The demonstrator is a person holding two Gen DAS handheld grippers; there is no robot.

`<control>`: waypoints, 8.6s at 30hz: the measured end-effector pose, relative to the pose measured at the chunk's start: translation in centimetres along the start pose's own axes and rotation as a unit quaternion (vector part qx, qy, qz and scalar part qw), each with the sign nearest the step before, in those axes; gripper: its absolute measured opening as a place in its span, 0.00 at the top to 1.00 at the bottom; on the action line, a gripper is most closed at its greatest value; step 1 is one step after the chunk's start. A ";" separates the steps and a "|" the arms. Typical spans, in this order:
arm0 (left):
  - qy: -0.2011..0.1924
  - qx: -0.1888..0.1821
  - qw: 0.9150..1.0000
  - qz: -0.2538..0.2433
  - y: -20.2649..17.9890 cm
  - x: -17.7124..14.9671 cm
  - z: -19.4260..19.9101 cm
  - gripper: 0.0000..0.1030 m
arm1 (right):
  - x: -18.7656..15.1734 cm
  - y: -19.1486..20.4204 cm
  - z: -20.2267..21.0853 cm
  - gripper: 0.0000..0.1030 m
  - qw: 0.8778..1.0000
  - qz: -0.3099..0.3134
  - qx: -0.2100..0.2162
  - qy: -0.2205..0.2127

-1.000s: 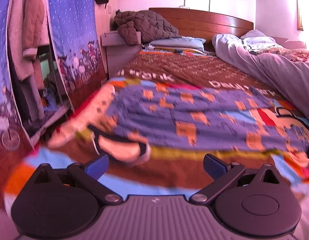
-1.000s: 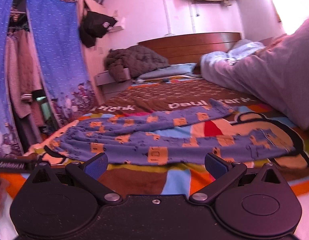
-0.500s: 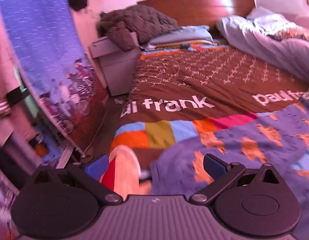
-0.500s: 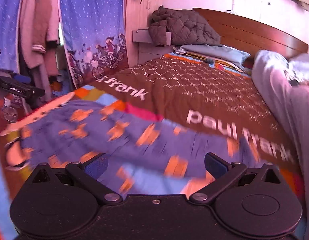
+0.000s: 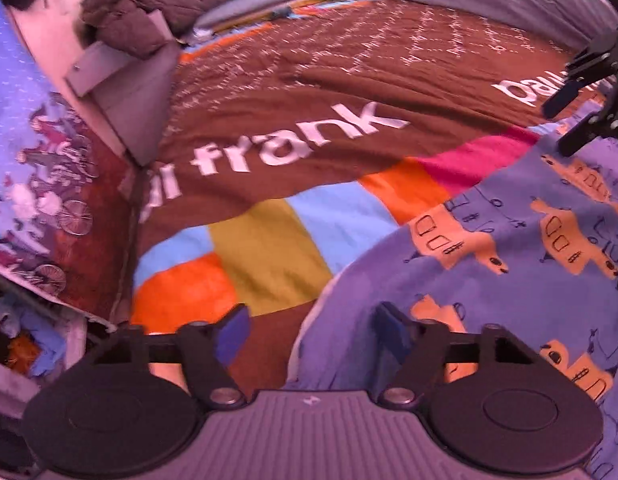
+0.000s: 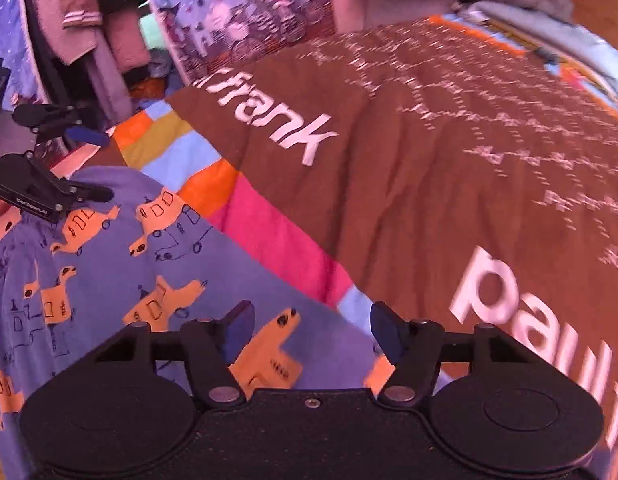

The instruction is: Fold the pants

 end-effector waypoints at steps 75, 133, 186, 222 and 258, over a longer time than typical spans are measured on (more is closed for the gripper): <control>-0.051 0.081 0.979 -0.178 -9.0 -16.1 19.0 0.30 | -22.5 26.1 9.8 0.70 0.990 0.038 -0.118 -0.062; -0.021 -0.288 0.906 0.309 -29.1 -2.8 11.8 0.82 | -10.6 0.0 10.8 0.27 0.955 -0.253 -0.144 -0.048; -0.064 -0.223 0.946 0.226 -31.1 -3.8 16.9 0.99 | -15.3 -0.4 9.6 0.99 0.921 -0.316 -0.226 -0.011; -0.092 -0.268 0.958 0.046 -44.4 4.3 24.1 0.66 | -45.4 6.9 28.9 0.68 0.744 -0.549 -0.150 -0.348; -0.057 -0.228 0.969 0.070 -44.0 5.0 20.9 0.20 | -43.5 7.6 30.3 0.26 0.789 -0.462 -0.245 -0.322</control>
Point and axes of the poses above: each gripper's, at about its wrist camera, not at the fingertips, and z roughly against the way its jaws point, y to its left, x to its top, the point moved 10 cm from there along -z, roughly the way its jaws point, and after that the axes turned 11 degrees about x, right-handed, at the moved point
